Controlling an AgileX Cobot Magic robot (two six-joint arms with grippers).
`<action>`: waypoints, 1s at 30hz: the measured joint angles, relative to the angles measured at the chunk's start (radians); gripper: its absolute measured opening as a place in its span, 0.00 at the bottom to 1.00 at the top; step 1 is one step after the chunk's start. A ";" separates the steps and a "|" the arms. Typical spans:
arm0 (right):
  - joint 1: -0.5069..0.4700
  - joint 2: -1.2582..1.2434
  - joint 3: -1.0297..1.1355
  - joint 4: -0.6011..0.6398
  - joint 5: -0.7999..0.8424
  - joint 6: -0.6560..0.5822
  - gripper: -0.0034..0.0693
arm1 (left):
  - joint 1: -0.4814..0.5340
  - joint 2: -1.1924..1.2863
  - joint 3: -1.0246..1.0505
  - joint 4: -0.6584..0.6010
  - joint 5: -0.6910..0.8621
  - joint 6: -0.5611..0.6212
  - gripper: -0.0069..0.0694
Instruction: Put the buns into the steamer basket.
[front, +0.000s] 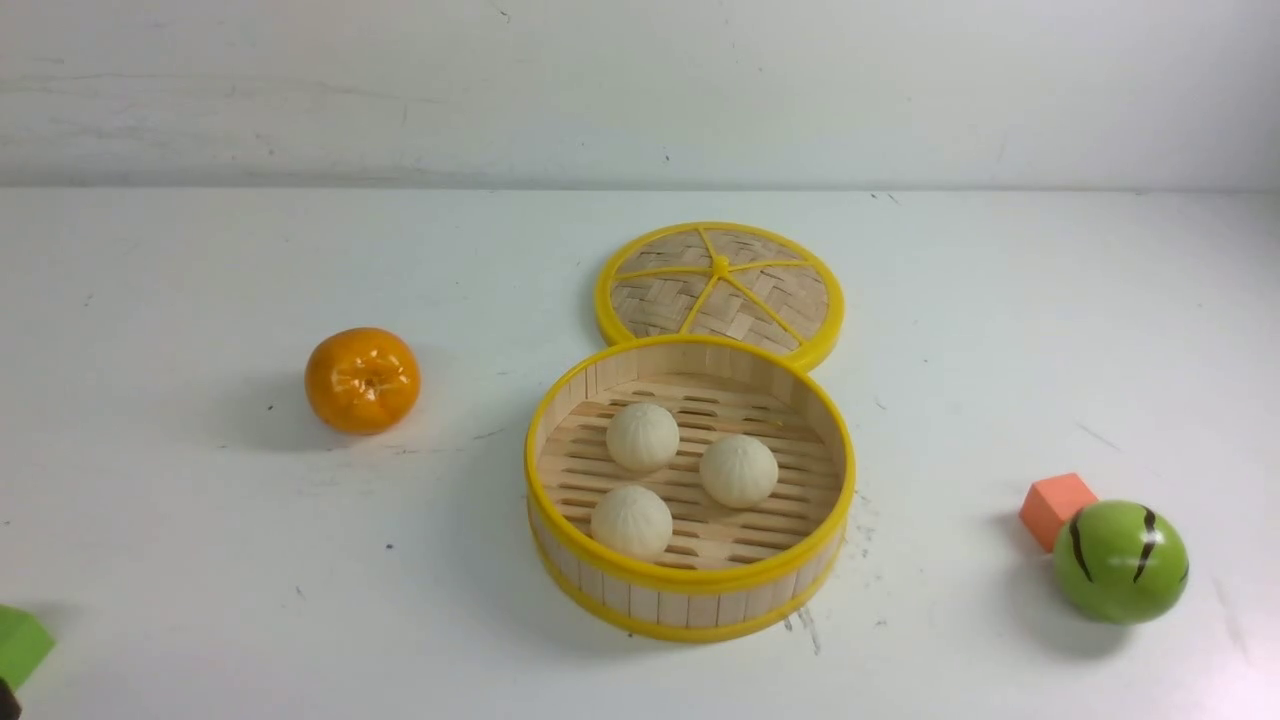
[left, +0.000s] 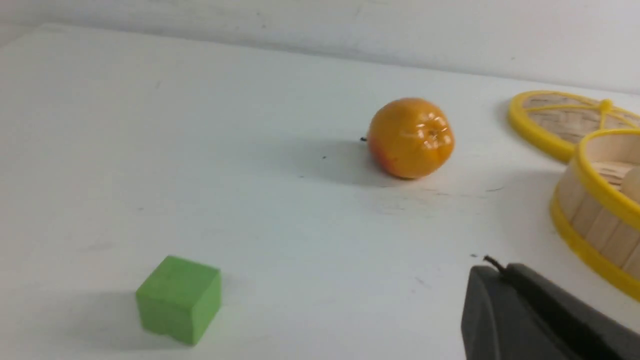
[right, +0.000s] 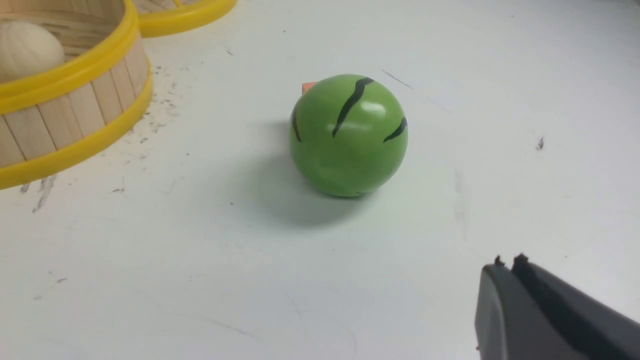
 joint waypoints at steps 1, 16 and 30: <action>0.000 0.000 0.000 0.000 0.000 0.000 0.08 | 0.010 -0.014 0.002 0.000 0.018 0.000 0.07; 0.000 0.000 0.000 0.000 0.000 0.000 0.10 | 0.115 -0.042 0.004 0.000 0.210 0.000 0.07; 0.000 0.000 0.000 0.000 0.000 0.000 0.12 | 0.115 -0.042 0.004 0.000 0.210 0.000 0.07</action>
